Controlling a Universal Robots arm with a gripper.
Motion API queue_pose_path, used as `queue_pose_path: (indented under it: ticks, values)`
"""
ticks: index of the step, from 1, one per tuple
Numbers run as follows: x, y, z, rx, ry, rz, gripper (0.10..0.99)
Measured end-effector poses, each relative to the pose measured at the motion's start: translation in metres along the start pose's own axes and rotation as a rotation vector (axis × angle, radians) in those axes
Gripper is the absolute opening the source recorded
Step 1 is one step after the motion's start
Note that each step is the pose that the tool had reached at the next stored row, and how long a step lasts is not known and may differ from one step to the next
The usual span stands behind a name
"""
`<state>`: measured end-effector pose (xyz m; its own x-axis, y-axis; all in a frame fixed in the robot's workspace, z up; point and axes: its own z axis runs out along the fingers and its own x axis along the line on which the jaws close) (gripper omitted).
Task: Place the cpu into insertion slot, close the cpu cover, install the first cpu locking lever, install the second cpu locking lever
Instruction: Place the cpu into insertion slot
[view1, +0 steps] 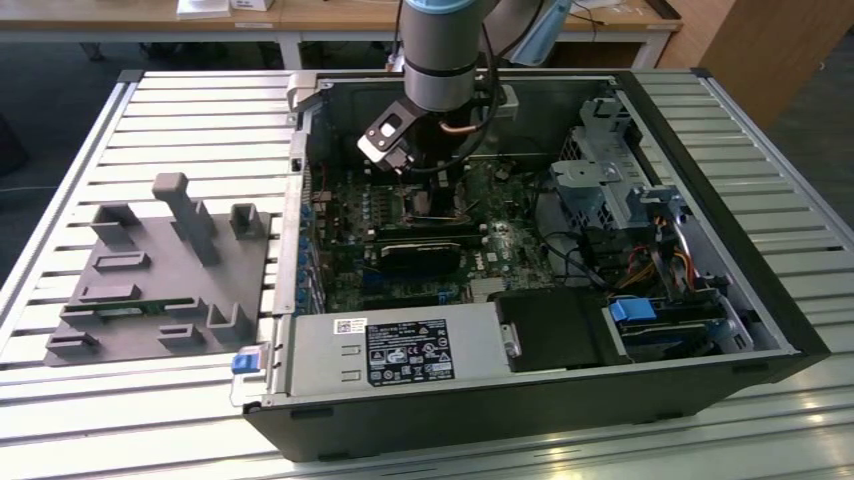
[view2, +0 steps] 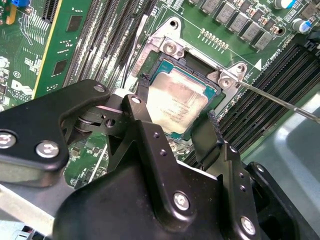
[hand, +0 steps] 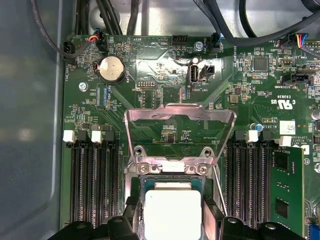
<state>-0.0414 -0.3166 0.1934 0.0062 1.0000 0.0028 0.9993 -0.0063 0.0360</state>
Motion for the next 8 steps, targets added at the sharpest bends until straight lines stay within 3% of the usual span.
queue_pose_path:
  ticks: [8]
  values:
    - [0.0000, 0.0003, -0.0066, 0.000, 0.0002, 0.000, 0.612]
